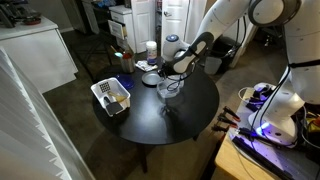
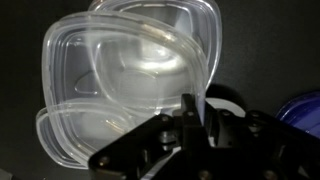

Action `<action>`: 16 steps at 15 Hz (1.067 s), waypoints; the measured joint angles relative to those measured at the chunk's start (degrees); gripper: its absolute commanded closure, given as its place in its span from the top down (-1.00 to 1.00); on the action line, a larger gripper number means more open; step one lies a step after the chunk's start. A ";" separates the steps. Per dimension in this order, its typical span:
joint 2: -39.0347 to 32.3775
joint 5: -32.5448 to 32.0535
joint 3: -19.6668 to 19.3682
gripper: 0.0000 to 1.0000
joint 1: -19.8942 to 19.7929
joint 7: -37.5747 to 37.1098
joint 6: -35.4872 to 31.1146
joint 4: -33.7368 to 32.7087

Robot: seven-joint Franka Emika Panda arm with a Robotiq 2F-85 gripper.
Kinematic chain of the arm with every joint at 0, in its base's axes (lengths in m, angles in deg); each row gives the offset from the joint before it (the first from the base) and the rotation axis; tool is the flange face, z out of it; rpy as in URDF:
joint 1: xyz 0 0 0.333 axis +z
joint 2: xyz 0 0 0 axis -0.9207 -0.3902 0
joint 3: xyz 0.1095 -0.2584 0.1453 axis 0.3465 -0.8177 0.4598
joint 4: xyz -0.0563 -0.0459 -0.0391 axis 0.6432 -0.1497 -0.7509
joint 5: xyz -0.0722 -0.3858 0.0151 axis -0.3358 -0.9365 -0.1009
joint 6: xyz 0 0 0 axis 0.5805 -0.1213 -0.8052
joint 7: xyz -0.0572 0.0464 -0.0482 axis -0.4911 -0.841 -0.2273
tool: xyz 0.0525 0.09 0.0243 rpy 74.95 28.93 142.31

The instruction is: Stack the lunchboxes

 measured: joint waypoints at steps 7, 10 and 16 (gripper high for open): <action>-5.93 9.22 3.65 -0.39 -1.33 7.98 6.95 -9.86; -6.52 11.62 4.59 -0.15 -1.60 9.23 10.75 -11.90; -6.70 11.91 4.52 0.60 -1.61 9.29 12.54 -12.40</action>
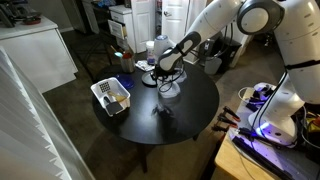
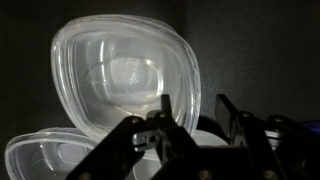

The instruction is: Stack the lunchboxes

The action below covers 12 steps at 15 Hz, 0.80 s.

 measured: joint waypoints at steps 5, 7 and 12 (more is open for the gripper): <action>-0.42 -0.04 -1.25 1.00 0.09 0.00 2.16 0.04; -0.75 -0.04 -1.88 0.96 0.09 0.00 2.90 0.06; -1.26 -0.04 -2.45 0.08 0.03 0.07 3.23 0.20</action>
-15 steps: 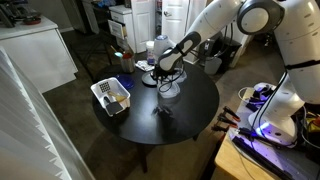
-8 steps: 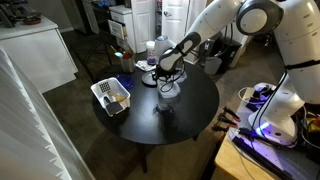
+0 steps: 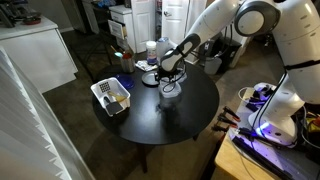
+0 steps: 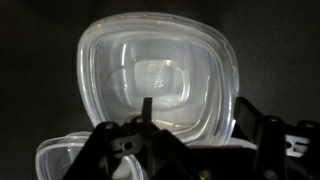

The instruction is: Stack the lunchboxes

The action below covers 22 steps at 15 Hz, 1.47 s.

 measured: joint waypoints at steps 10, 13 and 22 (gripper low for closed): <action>0.00 -0.27 -0.49 -1.00 0.09 0.11 0.04 0.01; 0.01 -1.19 -2.85 -1.00 0.51 0.02 1.21 0.00; 0.23 -2.22 -9.48 0.28 -2.87 -0.26 2.30 -0.04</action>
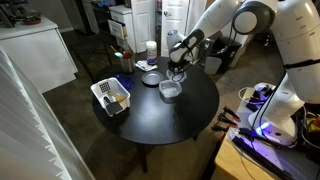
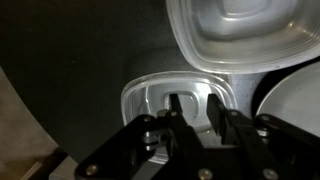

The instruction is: Stack the lunchboxes

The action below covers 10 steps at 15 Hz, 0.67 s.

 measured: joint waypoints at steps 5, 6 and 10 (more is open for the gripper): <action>-0.15 1.45 1.88 0.91 -4.48 0.50 -0.05 -0.37; -0.41 2.00 2.57 0.97 -5.30 0.86 -0.03 -0.90; -3.36 3.30 4.84 1.00 -7.82 1.74 1.85 -6.43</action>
